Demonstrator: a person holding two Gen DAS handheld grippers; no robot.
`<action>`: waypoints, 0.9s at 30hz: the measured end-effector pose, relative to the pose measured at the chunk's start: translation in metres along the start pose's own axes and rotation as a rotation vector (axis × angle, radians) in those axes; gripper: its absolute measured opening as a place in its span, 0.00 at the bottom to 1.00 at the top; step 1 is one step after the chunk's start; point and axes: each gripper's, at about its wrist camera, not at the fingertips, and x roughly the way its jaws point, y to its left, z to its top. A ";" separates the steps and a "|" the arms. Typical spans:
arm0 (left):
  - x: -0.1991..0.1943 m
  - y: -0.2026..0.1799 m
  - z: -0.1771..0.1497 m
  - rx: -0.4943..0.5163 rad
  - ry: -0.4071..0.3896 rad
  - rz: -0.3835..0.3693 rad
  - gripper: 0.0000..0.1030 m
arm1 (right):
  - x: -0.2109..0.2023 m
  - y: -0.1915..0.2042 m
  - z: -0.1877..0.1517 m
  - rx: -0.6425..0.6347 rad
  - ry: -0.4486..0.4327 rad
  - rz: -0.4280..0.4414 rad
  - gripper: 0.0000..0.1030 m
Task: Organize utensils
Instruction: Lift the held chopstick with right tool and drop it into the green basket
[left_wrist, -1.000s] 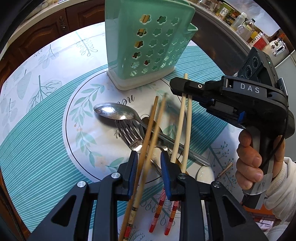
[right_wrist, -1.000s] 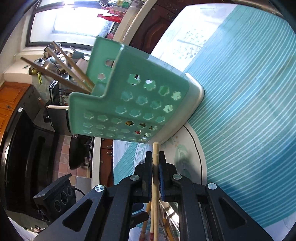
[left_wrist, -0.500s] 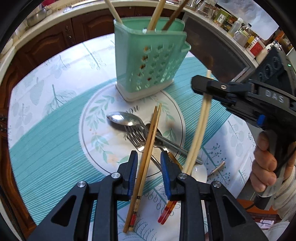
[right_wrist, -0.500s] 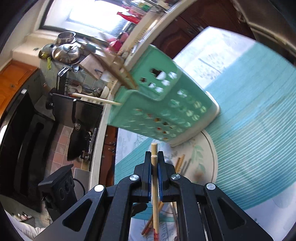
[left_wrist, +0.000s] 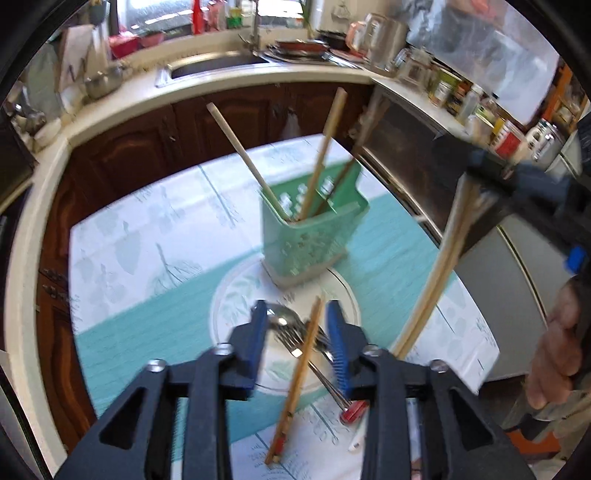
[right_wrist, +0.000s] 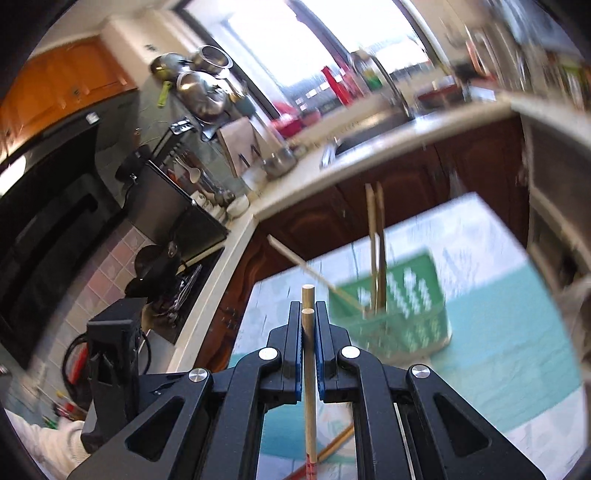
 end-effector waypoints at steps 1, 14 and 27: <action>-0.001 0.004 0.003 -0.012 -0.008 -0.001 0.52 | -0.007 0.008 0.009 -0.023 -0.019 -0.012 0.05; 0.034 0.034 -0.037 -0.113 0.099 -0.005 0.58 | -0.039 0.078 0.123 -0.177 -0.288 -0.169 0.05; 0.057 0.042 -0.056 -0.150 0.138 0.011 0.58 | 0.034 0.093 0.160 -0.248 -0.386 -0.259 0.05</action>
